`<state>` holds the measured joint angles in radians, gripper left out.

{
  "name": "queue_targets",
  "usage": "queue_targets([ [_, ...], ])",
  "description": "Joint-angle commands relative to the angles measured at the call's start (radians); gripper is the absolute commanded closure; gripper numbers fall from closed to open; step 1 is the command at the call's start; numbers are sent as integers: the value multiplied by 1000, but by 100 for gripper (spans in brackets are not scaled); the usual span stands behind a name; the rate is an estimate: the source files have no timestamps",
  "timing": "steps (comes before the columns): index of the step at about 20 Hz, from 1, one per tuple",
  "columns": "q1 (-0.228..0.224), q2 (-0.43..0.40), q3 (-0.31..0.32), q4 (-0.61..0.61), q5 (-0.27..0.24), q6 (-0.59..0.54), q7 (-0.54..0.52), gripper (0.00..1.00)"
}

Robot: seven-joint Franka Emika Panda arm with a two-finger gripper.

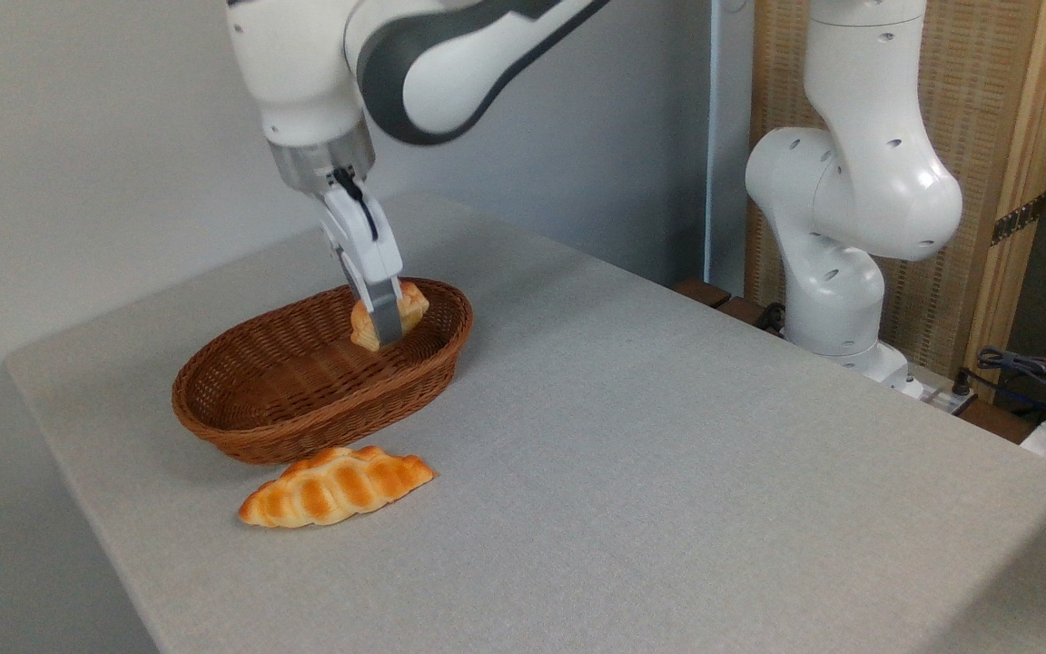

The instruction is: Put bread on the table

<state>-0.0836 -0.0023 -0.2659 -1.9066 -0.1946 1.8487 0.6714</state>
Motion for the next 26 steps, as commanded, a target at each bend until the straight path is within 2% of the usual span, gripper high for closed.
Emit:
queue_targets([
  [1,-1,-5,97,87,-26,-159,62,62],
  [3,-1,-11,134,86,-14,-230,146,60],
  [4,-1,-12,154,81,15,-246,183,58],
  [6,-1,-1,163,74,78,-234,226,51],
  [8,1,10,165,51,98,-194,243,43],
  [10,-1,12,163,-14,95,-122,241,36],
  [12,-1,13,160,-67,84,-65,237,25],
  [14,-1,24,160,-89,20,-34,235,22],
  [15,-1,27,160,-92,3,-29,237,16],
  [16,-1,27,162,-94,3,-28,237,5],
  [17,-1,27,162,-94,1,-29,237,0],
  [26,2,15,198,-83,7,-42,281,0],
])
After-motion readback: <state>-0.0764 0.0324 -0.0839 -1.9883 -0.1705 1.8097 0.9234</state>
